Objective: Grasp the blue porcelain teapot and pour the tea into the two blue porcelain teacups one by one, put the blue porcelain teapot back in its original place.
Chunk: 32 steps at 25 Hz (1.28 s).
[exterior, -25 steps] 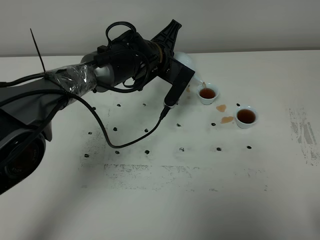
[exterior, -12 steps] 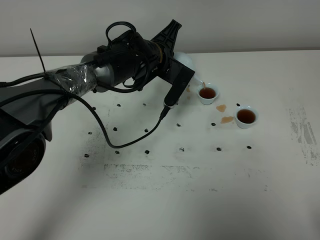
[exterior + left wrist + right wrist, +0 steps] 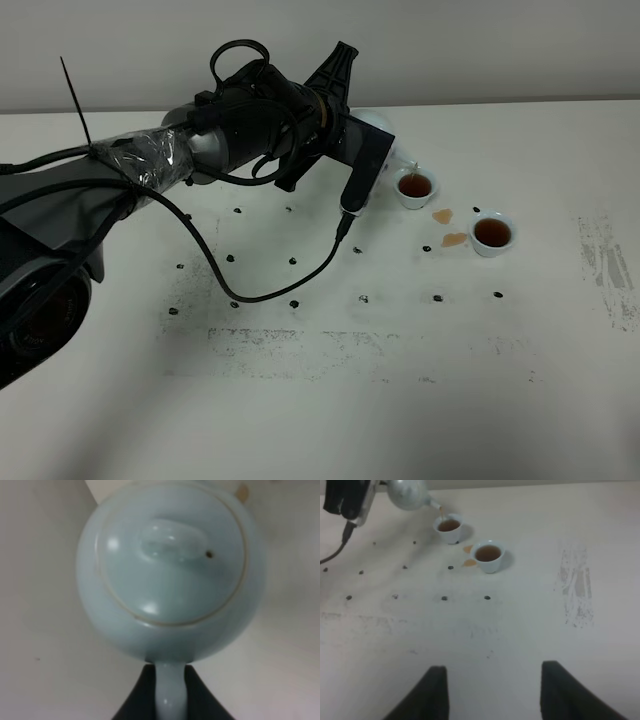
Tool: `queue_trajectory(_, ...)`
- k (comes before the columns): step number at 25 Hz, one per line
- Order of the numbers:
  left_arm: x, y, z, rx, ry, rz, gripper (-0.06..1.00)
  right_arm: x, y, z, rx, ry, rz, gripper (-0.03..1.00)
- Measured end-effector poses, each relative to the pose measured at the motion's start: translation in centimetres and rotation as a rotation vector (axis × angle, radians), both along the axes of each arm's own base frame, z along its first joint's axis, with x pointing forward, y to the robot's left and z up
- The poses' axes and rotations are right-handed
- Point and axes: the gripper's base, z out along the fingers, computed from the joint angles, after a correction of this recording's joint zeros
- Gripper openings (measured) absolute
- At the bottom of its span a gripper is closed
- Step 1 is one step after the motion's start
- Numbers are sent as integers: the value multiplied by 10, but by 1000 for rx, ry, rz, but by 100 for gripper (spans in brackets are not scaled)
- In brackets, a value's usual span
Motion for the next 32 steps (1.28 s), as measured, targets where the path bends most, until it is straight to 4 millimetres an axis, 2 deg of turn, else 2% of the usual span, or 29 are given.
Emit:
queue_trajectory(4,-1,-1,0,-104,41,90,7,0,0,0,0,0,0,45)
queue_trajectory(7,-3,-1,10,-213,75,179,7,0,0,0,0,0,0,45)
queue_trajectory(14,-19,11,74,-499,115,423,7,0,0,0,0,0,0,45)
queue_trajectory(17,-27,18,89,-595,174,584,7,0,0,0,0,0,0,45)
queue_trajectory(24,-32,23,76,-675,286,810,7,0,0,0,0,0,0,45)
queue_trajectory(28,-37,22,53,-715,350,834,7,0,0,0,0,0,0,45)
queue_trajectory(32,-40,32,26,-705,390,864,7,0,0,0,0,-1,0,45)
